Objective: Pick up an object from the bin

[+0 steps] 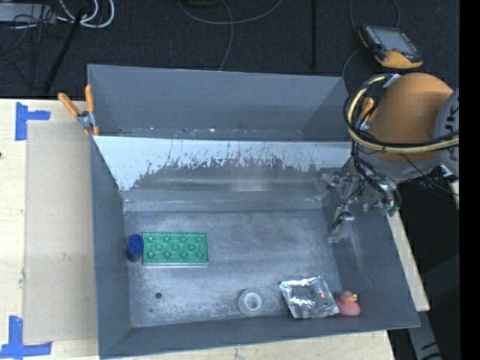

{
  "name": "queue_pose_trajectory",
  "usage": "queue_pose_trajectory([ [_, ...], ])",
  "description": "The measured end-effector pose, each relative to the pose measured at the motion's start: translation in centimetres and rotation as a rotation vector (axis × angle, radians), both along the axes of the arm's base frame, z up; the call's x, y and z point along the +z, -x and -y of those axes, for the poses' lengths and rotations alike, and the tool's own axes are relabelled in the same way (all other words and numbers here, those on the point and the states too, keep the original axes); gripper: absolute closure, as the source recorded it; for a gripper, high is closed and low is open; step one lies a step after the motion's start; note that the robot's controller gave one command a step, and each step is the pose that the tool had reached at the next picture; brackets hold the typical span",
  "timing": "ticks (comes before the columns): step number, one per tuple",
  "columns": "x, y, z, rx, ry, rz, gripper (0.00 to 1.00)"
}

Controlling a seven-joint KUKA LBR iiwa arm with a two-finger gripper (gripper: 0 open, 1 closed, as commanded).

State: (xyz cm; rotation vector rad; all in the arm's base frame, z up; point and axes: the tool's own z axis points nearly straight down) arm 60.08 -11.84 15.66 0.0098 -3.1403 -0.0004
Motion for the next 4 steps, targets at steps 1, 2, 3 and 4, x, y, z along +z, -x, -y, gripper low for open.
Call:
queue_pose_trajectory([
  [1, -9.0, 7.2, -1.2, 0.176, -0.003, -0.008, 0.00],
  [2, -8.5, 11.1, -3.8, 0.294, 0.001, 0.005, 0.00],
  [3, -8.7, 8.7, -7.4, -0.143, 0.000, 0.002, 0.00],
  [4, -8.7, 8.7, -7.4, -0.140, 0.000, 0.002, 1.00],
])
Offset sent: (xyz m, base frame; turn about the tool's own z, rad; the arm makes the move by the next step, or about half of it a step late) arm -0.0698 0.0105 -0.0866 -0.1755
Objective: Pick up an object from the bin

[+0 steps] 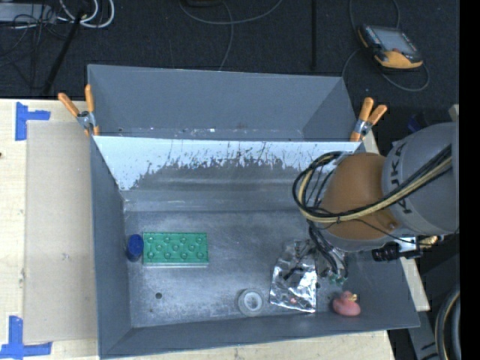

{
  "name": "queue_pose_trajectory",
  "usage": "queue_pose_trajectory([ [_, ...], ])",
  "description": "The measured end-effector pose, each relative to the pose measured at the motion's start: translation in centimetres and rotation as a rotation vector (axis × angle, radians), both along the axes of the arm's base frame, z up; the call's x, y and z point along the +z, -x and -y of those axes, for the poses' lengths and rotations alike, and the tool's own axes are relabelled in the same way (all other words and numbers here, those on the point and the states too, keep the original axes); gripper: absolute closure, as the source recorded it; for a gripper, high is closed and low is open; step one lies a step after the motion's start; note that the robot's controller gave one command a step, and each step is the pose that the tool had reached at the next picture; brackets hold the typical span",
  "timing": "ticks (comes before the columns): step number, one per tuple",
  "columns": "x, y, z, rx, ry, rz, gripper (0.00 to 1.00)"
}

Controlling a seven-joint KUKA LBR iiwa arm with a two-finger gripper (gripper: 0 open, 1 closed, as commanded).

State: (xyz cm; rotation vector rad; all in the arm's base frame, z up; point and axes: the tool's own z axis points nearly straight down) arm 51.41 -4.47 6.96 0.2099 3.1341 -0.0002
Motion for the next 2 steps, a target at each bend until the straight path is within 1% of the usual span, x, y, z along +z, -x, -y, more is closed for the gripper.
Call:
queue_pose_trajectory([
  [1, 9.1, 2.8, -1.4, 0.017, 0.000, 0.004, 1.00],
  [2, 19.1, 3.3, -2.3, 0.005, 0.000, 0.008, 1.00],
])
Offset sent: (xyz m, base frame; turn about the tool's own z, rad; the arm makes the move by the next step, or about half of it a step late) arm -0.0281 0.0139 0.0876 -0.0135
